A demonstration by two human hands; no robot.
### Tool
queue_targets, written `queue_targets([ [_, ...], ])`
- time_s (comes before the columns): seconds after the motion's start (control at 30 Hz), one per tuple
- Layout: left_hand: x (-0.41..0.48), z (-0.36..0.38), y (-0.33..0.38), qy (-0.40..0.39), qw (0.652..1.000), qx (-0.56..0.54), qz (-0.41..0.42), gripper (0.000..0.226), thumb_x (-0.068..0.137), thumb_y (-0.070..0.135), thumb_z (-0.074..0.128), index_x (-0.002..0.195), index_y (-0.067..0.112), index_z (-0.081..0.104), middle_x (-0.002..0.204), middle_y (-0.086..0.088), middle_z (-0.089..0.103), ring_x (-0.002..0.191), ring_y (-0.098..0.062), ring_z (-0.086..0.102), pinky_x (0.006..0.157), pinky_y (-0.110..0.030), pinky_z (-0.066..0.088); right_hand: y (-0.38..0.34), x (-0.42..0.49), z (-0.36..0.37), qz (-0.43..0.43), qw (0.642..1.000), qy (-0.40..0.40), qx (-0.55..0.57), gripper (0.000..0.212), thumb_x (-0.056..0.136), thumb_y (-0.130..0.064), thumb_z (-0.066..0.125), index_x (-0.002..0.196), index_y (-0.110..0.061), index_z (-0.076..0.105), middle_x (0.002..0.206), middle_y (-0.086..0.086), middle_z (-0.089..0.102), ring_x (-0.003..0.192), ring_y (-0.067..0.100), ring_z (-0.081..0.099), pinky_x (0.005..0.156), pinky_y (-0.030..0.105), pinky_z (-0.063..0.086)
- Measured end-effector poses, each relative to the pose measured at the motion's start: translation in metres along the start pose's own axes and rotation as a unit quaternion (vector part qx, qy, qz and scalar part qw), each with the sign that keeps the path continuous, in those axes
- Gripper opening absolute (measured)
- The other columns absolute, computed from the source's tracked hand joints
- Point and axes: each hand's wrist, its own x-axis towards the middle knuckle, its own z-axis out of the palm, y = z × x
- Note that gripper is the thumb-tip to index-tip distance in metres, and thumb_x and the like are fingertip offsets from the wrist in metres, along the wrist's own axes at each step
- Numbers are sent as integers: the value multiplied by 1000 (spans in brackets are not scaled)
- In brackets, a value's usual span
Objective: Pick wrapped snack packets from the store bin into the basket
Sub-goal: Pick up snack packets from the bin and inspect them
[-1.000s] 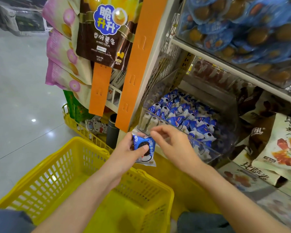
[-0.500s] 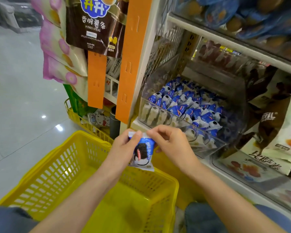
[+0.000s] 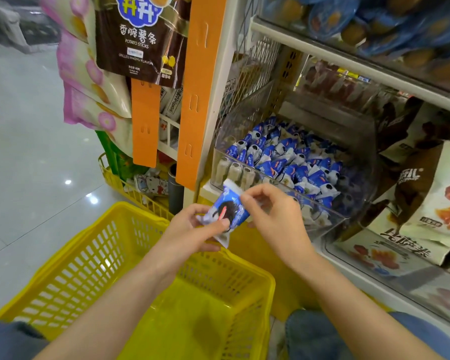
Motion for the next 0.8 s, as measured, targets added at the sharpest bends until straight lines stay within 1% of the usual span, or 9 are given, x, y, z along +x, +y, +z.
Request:
queue_targets([
  [0.13, 4, -8, 2, 52, 995, -76, 27, 30, 81, 20, 67, 109, 13, 61, 96, -1, 74, 85, -10, 69, 67, -22, 55, -2, 6, -6, 192, 966, -96, 147, 8, 92, -8, 52, 84, -7, 52, 79, 10, 56, 70, 15, 59, 57, 25, 57],
  [0.23, 5, -12, 3, 93, 990, -88, 65, 9, 88, 19, 59, 93, 16, 67, 82, 5, 74, 76, -4, 69, 60, -17, 54, -3, 1, -2, 238, 939, -188, 163, 4, 91, -3, 53, 92, -3, 49, 85, 20, 59, 70, 15, 59, 57, 23, 56],
  [0.33, 5, -13, -1, 143, 981, 33, 126, 15, 91, 18, 56, 80, 20, 66, 73, 4, 72, 71, -5, 66, 59, -20, 55, 2, -5, 2, 193, 946, -257, 37, 29, 86, -11, 63, 109, -13, 46, 116, 10, 60, 100, 18, 60, 80, 28, 52],
  [0.4, 5, -13, -3, 149, 969, 113, 160, 17, 91, 20, 56, 78, 19, 66, 72, 0, 69, 70, -13, 62, 64, -32, 53, 5, -8, 7, 123, 963, -237, -41, 56, 82, -23, 68, 128, -18, 38, 126, -4, 49, 118, 9, 48, 98, 27, 43],
  [0.43, 4, -13, -4, 141, 966, 133, 173, 17, 91, 20, 56, 76, 20, 65, 71, 2, 67, 68, -12, 59, 65, -34, 51, 4, -9, 9, 89, 973, -208, -34, 57, 82, -26, 68, 130, -22, 38, 125, -9, 49, 119, 6, 46, 100, 27, 41],
  [0.5, 2, -11, -4, 117, 958, 168, 201, 20, 89, 19, 58, 71, 25, 63, 66, 10, 63, 64, -4, 54, 61, -24, 44, 2, -9, 12, 29, 987, -157, 22, 37, 84, -28, 64, 117, -30, 48, 109, -21, 54, 108, 0, 52, 93, 25, 46],
  [0.57, -1, -6, -4, 95, 948, 211, 220, 22, 89, 19, 59, 69, 28, 61, 65, 13, 61, 62, 0, 52, 58, -15, 39, 0, -9, 14, -3, 990, -129, 51, 14, 87, -27, 60, 96, -36, 56, 86, -23, 62, 88, -4, 59, 79, 19, 50],
  [0.7, -3, -3, -5, 77, 950, 216, 210, 19, 89, 16, 59, 72, 21, 62, 65, 7, 62, 61, 1, 54, 54, -14, 39, 1, -7, 12, 1, 990, -128, 57, 11, 86, -23, 63, 77, -29, 63, 76, -7, 68, 74, 7, 65, 67, 25, 53],
  [0.8, -4, -3, -4, 71, 959, 198, 190, 18, 90, 16, 57, 73, 18, 64, 71, -1, 65, 66, -7, 56, 61, -27, 44, 0, -6, 11, -22, 991, -130, 17, 12, 83, -24, 67, 74, -31, 62, 72, -10, 66, 71, 3, 63, 64, 21, 52],
])
